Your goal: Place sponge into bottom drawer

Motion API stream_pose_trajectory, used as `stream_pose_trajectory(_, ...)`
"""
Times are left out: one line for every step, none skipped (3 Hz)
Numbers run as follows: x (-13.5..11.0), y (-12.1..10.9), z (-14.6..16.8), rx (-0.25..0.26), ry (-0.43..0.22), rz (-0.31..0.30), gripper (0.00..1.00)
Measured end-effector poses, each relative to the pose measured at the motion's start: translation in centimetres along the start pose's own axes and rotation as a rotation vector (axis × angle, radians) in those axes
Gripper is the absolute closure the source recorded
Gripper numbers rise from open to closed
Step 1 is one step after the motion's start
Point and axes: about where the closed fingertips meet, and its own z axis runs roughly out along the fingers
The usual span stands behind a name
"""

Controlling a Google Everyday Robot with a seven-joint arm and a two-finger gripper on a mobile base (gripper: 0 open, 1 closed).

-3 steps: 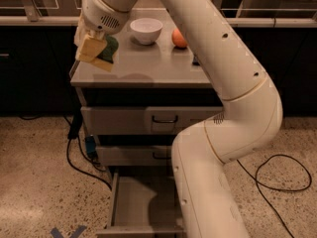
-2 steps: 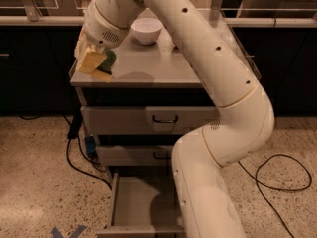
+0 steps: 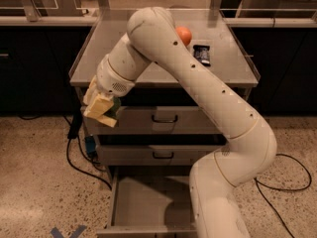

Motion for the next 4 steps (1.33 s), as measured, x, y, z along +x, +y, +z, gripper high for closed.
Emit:
stream_pose_trajectory(-0.4,0.7,0.2,0.008,-0.004,-0.021,1.00)
stream_pose_trajectory(0.1,0.8,0.9,0.021,-0.004,-0.023,1.00)
stream_pose_trajectory(3.2,2.8,3.7,0.021,-0.005,0.029,1.00)
stream_pose_trajectory(7.5,8.5,8.5,0.010,0.003,0.071,1.00)
